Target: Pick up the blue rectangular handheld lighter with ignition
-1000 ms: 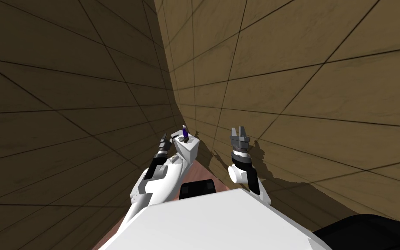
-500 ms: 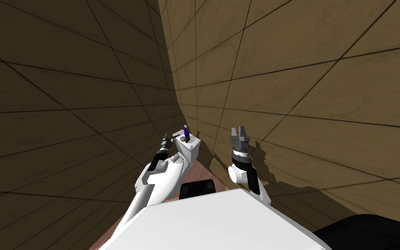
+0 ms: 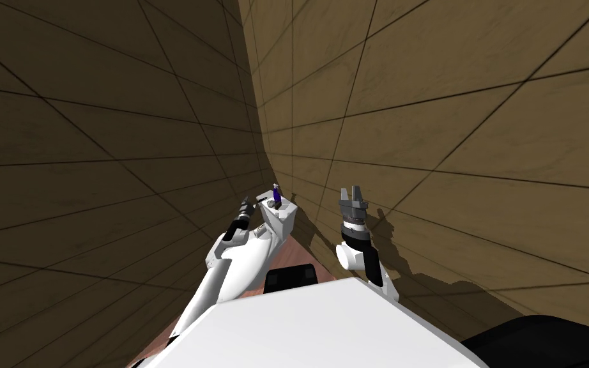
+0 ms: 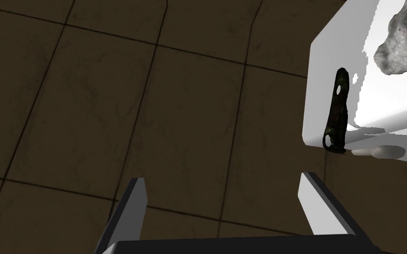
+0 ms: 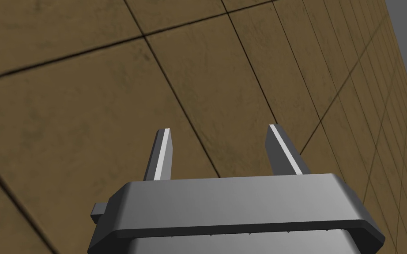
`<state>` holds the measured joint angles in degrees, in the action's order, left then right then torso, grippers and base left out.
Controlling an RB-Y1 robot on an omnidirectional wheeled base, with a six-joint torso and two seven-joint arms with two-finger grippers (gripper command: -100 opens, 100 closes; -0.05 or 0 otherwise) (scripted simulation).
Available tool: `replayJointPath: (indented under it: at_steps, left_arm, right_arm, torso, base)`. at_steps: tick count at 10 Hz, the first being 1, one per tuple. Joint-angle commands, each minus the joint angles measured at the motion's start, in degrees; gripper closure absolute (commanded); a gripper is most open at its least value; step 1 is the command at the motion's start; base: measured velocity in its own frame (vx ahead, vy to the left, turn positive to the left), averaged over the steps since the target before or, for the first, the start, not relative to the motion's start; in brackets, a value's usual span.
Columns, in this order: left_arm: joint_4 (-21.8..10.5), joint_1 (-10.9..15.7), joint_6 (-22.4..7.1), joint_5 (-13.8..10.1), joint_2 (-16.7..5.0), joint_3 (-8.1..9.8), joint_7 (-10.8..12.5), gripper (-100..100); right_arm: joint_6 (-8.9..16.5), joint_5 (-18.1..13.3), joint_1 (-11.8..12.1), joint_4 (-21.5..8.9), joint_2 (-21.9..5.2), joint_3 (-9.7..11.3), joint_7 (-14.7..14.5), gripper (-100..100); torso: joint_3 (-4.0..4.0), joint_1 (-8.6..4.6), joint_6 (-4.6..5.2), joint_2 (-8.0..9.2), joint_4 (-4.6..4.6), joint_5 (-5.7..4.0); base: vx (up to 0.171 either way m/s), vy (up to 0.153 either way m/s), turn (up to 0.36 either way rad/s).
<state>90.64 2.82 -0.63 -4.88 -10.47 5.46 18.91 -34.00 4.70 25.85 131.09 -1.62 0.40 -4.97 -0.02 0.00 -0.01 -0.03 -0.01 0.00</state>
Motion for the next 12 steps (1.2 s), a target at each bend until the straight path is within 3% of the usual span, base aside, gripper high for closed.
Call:
replayJointPath:
  at_steps: [1, 4, 5, 6, 8, 9, 10, 11, 12]
  left_arm:
    - [-2.6, 1.98, -1.81, -0.35, -0.48, 0.41, 0.92, -100]
    - [-8.0, 7.31, -6.65, -1.39, -1.02, 1.91, 3.51, -100]
    - [-9.16, 7.75, -6.96, -1.39, -1.02, 1.91, 3.51, -100]
    - [-10.63, 9.81, -9.48, -2.06, -1.17, 2.65, 4.75, -100]
    - [-12.49, 10.64, -9.48, -2.06, -1.17, 2.65, 4.75, -100]
    - [-15.04, 13.3, -11.95, -2.83, -1.25, 3.38, 5.95, -100]
    - [-15.85, 13.54, -11.95, -2.83, -1.25, 3.38, 5.95, -100]
    - [-18.5, 16.08, -14.0, -3.7, -1.26, 4.08, 7.1, -100]
    - [-19.21, 16.44, -14.36, -3.7, -1.26, 4.08, 7.1, -100]
  right_arm:
    - [0.0, 0.0, 0.0, 0.0, 0.0, 0.0, 0.0, 0]
    - [0.0, 0.0, 0.0, 0.0, 0.0, 0.0, 0.0, 0]
    - [0.0, 0.0, 0.0, 0.0, 0.0, 0.0, 0.0, 0]
    - [0.0, 0.0, 0.0, 0.0, 0.0, 0.0, 0.0, 0]
    - [0.0, 0.0, 0.0, 0.0, 0.0, 0.0, 0.0, 0]
    - [0.0, 0.0, 0.0, 0.0, 0.0, 0.0, 0.0, 0]
    - [0.0, 0.0, 0.0, 0.0, 0.0, 0.0, 0.0, 0]
    - [0.0, 0.0, 0.0, 0.0, 0.0, 0.0, 0.0, 0]
    - [0.0, 0.0, 0.0, 0.0, 0.0, 0.0, 0.0, 0]
  torso:
    - [0.0, 0.0, 0.0, 0.0, 0.0, 0.0]
    - [0.0, 0.0, 0.01, 0.01, 0.0, 0.0]
    - [0.01, 0.0, 0.0, 0.01, 0.0, 0.0]
    - [0.01, 0.0, 0.01, 0.02, 0.0, 0.0]
    - [0.01, 0.0, 0.01, 0.03, 0.0, 0.0]
    - [0.01, 0.0, 0.01, 0.03, 0.0, 0.0]
    - [0.01, 0.0, 0.01, 0.02, 0.0, 0.0]
    - [0.01, 0.0, 0.01, 0.03, 0.0, 0.0]
    - [0.02, 0.0, 0.01, 0.03, 0.0, 0.0]
  base:
    - [0.0, -0.004, 0.039]
    - [-0.001, -0.002, 0.058]
    - [-0.001, -0.002, 0.036]
    - [-0.004, 0.0, 0.062]
    - [-0.001, 0.0, 0.017]
    - [-0.004, 0.001, 0.045]
    - [-0.003, -0.001, 0.036]
    - [-0.005, -0.001, 0.051]
    - [-0.004, -0.001, 0.024]
